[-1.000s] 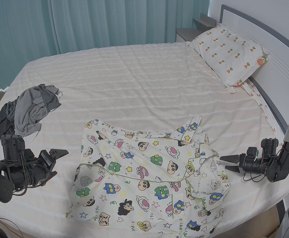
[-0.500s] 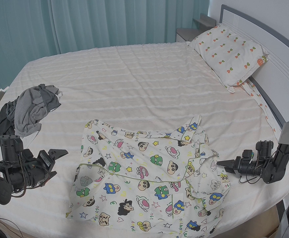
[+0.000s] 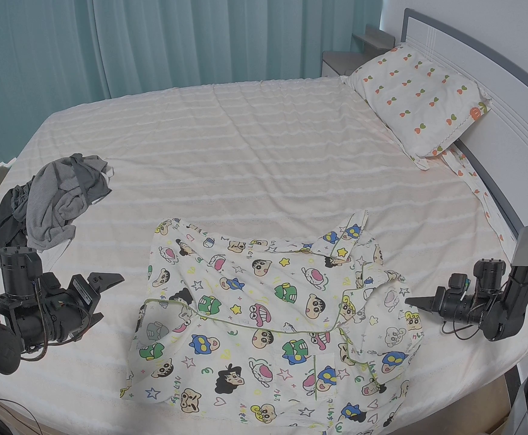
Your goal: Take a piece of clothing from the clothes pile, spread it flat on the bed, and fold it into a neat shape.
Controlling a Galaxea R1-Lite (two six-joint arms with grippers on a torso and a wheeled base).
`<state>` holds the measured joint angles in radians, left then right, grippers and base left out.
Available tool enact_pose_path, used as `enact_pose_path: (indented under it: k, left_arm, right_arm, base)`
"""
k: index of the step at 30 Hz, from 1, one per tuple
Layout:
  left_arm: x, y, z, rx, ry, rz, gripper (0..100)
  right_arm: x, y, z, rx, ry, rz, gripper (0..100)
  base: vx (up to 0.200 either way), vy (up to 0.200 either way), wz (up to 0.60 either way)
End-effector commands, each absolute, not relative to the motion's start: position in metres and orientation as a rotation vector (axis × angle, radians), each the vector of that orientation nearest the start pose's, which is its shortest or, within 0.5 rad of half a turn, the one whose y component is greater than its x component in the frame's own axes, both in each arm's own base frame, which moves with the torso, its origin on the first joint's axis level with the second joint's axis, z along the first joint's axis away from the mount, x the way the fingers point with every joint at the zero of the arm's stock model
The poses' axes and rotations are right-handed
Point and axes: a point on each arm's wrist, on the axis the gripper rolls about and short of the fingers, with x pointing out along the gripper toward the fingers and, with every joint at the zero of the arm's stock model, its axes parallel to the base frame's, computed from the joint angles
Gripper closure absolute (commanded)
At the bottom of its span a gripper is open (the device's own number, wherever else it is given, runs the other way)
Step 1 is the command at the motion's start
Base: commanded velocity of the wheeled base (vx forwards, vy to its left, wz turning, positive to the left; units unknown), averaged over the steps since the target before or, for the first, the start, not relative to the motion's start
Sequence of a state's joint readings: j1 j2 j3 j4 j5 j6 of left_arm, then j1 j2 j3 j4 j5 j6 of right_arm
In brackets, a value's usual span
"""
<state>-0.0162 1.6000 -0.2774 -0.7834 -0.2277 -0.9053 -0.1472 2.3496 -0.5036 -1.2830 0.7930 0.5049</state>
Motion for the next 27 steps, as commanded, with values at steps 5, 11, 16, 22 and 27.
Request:
enact_pose_path:
  k: [5,11,16,22,27]
  left_arm:
    - [0.212,-0.009,0.095,-0.933,0.617,0.027,0]
    - [0.212,-0.009,0.094,-0.931,0.621,0.03,0]
    - [0.212,-0.009,0.094,-0.931,0.621,0.03,0]
    - [0.212,-0.009,0.094,-0.931,0.621,0.03,0]
    - [0.213,-0.009,0.092,-0.931,0.628,0.033,0]
  right_arm:
    - [0.313,-0.059,-0.028,0.756,0.621,0.41,100]
    - [0.316,-0.063,-0.028,0.754,0.607,0.403,100]
    - [0.317,-0.069,-0.033,0.761,0.609,0.39,100]
    - [0.316,-0.063,-0.035,0.761,0.63,0.4,100]
    - [0.315,-0.062,-0.033,0.756,0.625,0.404,0]
  base:
    - [0.0,0.0,0.0]
    - [0.0,0.0,0.0]
    - [0.0,0.0,0.0]
    - [0.0,0.0,0.0]
    - [0.0,0.0,0.0]
